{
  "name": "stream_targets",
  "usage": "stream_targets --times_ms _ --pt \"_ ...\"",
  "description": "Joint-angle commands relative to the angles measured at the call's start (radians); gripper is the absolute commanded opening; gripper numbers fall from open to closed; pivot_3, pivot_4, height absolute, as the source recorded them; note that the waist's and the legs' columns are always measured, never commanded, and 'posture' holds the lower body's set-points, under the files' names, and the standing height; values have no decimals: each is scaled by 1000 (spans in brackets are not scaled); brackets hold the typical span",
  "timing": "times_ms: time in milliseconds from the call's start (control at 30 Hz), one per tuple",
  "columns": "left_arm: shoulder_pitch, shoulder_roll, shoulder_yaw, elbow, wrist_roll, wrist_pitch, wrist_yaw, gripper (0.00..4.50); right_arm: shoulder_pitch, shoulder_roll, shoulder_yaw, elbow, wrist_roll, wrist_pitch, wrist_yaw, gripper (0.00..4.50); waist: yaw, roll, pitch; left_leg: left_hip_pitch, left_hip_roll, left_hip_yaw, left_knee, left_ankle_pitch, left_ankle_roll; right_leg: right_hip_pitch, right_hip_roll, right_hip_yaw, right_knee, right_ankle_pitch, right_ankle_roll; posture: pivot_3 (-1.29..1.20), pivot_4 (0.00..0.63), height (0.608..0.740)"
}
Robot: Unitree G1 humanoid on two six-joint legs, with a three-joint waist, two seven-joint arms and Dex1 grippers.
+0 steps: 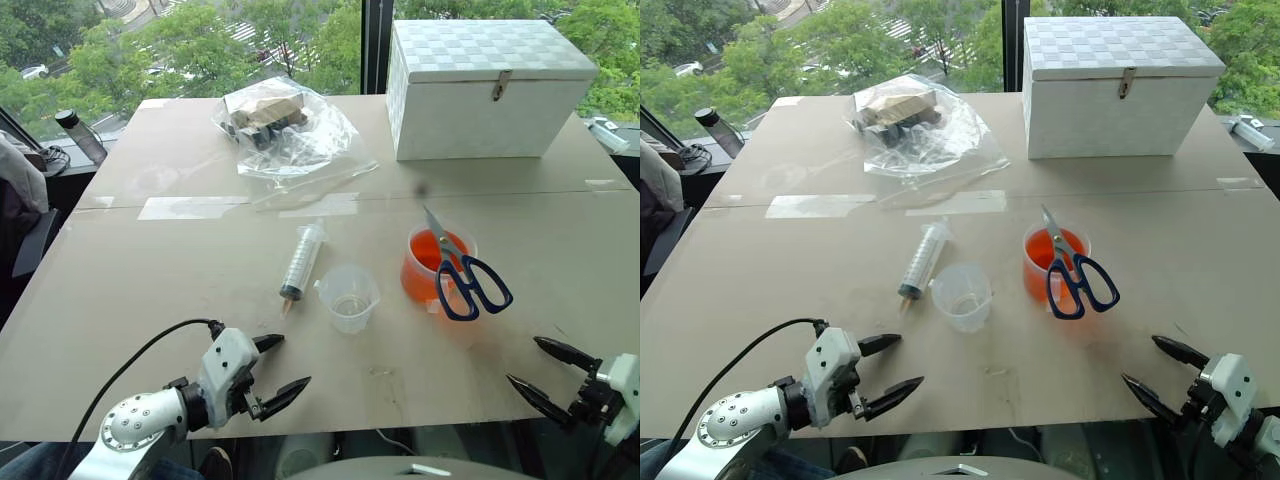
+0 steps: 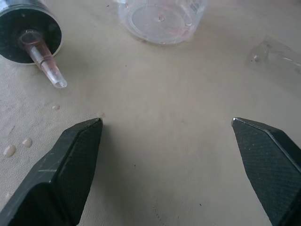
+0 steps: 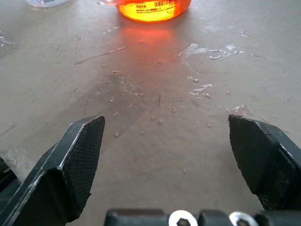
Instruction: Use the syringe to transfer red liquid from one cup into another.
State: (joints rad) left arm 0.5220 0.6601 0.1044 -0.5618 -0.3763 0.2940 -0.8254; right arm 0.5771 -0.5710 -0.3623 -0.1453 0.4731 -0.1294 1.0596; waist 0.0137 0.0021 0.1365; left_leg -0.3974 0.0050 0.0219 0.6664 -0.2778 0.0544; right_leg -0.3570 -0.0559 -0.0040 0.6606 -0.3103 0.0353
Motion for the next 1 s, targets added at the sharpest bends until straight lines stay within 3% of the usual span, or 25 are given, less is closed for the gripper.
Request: stream_targets --times_ms 33,133,233,533,700,867,1000 --pt "-3 0 3 -44 -17 -10 -4 4500 3 -27 -44 -30 41 19 11 4465 0 0 0 0 0 0 0 0 0 0 0 0 0 0 0 0 150 740" --pt "-6 27 18 -40 -3 -41 -35 4500 16 -47 -64 -71 71 57 10 4465 0 0 0 0 0 0 0 0 0 0 0 0 0 0 0 0 150 740" --pt "-43 57 91 -24 -95 -14 -88 4500 41 -85 -124 -122 105 94 19 4465 1 0 0 0 0 0 0 0 0 0 0 0 0 0 0 0 150 740" --pt "-187 284 319 91 -319 48 -380 4500 34 -296 -351 -334 312 368 45 4465 0 -1 1 0 0 0 0 0 0 0 0 -1 0 0 0 0 150 740" --pt "-470 404 334 177 -379 85 -434 4500 -267 -488 -329 -460 529 602 -183 4465 -4 -1 5 0 0 0 2 0 0 0 1 -1 2 1 1 0 150 740" --pt "-631 421 292 177 -422 145 -433 4500 -481 -626 -210 -549 674 819 -411 4465 1 -4 6 -4 0 0 1 2 -4 -3 2 -2 -1 2 4 0 150 740" --pt "-689 411 280 135 -474 192 -422 4500 -595 -741 -134 -577 768 949 -483 4465 -1 -6 8 -20 0 0 4 4 -5 -18 3 -3 1 2 6 0 150 740"
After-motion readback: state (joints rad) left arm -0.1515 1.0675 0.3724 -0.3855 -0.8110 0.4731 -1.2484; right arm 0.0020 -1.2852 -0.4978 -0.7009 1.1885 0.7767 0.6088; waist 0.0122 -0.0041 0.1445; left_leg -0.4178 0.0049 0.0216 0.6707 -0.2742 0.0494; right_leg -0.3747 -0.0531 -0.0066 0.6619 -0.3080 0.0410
